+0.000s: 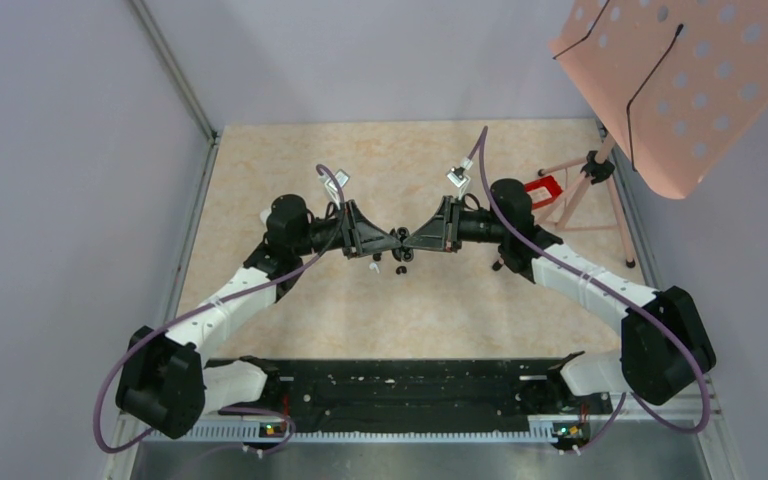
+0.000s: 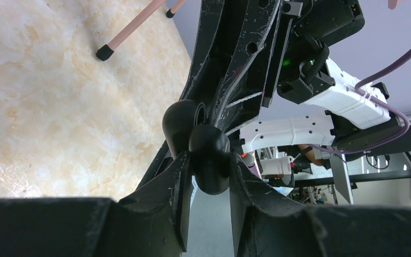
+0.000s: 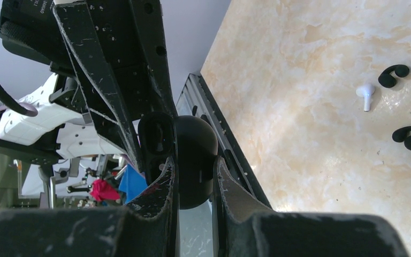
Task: Insert the wireless bluetooth earbuds into the charging case
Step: Pass from the right arm to the left, then move the left earbud to the center of the board.
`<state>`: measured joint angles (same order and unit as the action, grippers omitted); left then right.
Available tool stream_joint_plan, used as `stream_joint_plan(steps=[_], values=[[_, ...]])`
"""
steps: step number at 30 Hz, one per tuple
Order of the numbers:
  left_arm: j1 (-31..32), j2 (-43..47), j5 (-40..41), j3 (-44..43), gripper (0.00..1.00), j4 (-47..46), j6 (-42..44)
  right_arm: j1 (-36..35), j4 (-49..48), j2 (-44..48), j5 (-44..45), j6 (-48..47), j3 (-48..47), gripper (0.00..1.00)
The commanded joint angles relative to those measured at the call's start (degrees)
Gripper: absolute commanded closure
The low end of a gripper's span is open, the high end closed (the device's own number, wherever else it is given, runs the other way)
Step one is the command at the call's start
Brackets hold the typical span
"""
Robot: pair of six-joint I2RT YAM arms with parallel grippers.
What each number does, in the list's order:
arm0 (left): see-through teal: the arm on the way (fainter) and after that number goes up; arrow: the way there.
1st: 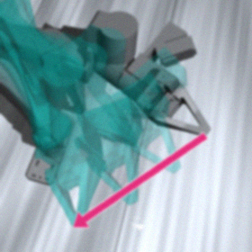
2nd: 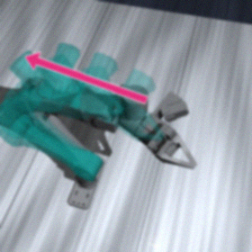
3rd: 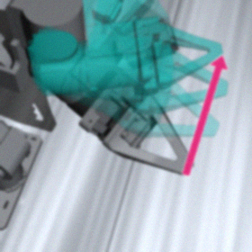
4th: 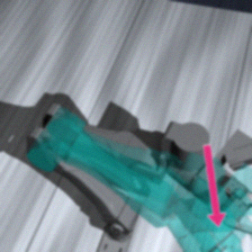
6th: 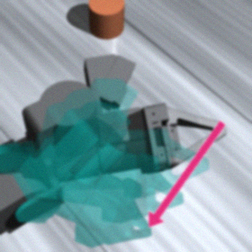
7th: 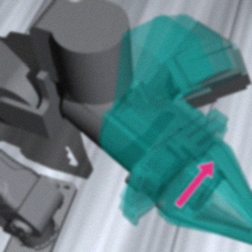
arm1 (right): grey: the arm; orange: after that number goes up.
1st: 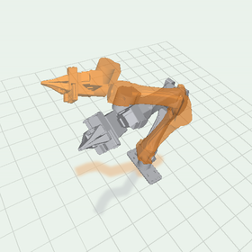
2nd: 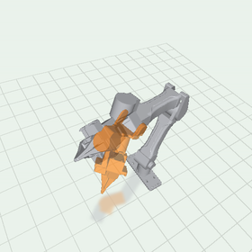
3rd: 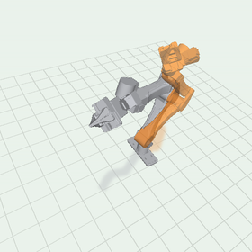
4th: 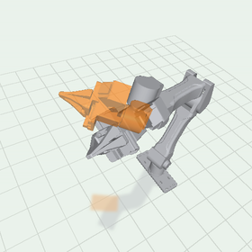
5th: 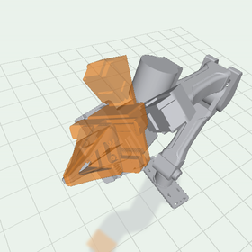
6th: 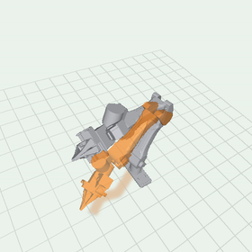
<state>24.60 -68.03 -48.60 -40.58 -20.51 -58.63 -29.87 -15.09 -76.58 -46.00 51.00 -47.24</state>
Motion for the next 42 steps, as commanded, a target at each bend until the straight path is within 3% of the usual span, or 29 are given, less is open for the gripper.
stream_joint_plan(steps=[1, 3, 7, 9, 13, 19, 22, 25, 31, 42], values=[[-0.3, 0.2, 0.4, 0.2, 0.83, -1.9, 1.2, 0.0, -1.4, 0.7, -0.5, -0.4, -0.8, 1.0], [-0.3, 0.3, 0.8, 0.2, 0.87, -1.6, 1.3, 0.0, -1.1, 0.8, -0.2, -0.5, -0.9, 0.97], [-0.6, 0.6, 2.2, -0.5, 0.95, 1.8, 3.1, -0.1, 0.3, 1.4, 1.0, -0.8, -1.1, 0.58], [-1.2, 0.7, 2.6, -0.7, 1.0, 3.4, 3.9, 0.0, 2.6, 1.9, 2.3, -2.0, -1.8, 0.44], [-3.3, 1.0, 2.4, -0.6, 1.0, 6.8, 5.2, 0.4, 9.8, 4.0, 5.7, -4.8, -4.3, 0.34], [-7.4, 1.2, -0.2, -2.0, 1.0, 16.9, 10.1, 0.6, 25.8, 7.5, 17.5, -14.0, -10.3, 0.33], [-9.9, 1.6, -2.9, -3.1, 1.0, 23.5, 13.5, -0.3, 32.8, 7.8, 31.2, -18.4, -10.1, 0.45], [-10.6, 1.8, -9.5, -3.7, 1.0, 27.0, 17.8, -9.0, 39.0, 5.9, 47.9, -23.3, -12.5, 0.52], [-11.6, 2.6, -6.2, -6.4, 1.0, 40.5, 26.2, -11.7, 30.3, -4.6, 43.4, -20.2, -8.5, 0.57], [-12.7, 4.7, -5.4, -2.9, 1.0, 45.6, 29.6, -13.4, 26.2, -21.1, 43.8, -21.9, -12.8, 0.62]])
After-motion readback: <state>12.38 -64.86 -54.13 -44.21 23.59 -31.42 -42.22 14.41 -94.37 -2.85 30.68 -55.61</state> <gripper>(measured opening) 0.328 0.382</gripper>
